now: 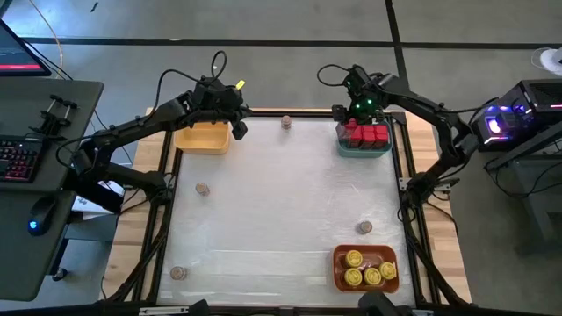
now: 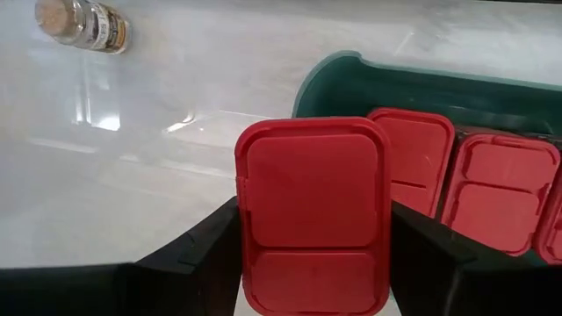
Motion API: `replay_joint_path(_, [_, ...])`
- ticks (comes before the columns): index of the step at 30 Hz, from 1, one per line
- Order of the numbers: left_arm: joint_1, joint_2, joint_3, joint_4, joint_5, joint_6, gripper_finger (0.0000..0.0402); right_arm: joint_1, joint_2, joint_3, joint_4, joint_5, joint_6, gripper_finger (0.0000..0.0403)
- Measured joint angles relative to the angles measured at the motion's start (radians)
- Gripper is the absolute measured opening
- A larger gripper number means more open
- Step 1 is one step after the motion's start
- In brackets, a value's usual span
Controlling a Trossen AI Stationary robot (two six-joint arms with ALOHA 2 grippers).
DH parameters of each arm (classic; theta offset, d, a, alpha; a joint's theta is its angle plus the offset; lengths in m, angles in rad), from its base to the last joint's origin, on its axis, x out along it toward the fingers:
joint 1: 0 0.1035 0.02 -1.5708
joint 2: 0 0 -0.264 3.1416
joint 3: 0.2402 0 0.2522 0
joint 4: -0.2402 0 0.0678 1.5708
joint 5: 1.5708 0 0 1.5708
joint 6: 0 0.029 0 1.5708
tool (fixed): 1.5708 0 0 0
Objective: Sort spices by type
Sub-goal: Stack the red seasoning can on top of the other red seasoning can on the green bin
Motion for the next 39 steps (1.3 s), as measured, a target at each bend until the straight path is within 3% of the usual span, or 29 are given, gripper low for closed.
replay_joint_path(19, [0.000, 0.000, 0.000, 0.000, 0.000, 0.026, 0.0000, 0.001, 0.006, 0.000, -0.004, 0.019, 0.027, 0.0215])
replay_joint_path(26, [0.000, 0.000, 0.000, 0.000, 0.000, 0.027, 0.0000, 0.003, 0.006, 0.000, -0.002, 0.000, 0.034, 0.0284])
replay_joint_path(39, [0.000, 0.000, 0.000, -0.001, 0.000, 0.043, 0.0000, 0.002, 0.006, 0.001, -0.005, 0.028, 0.025, 0.0241])
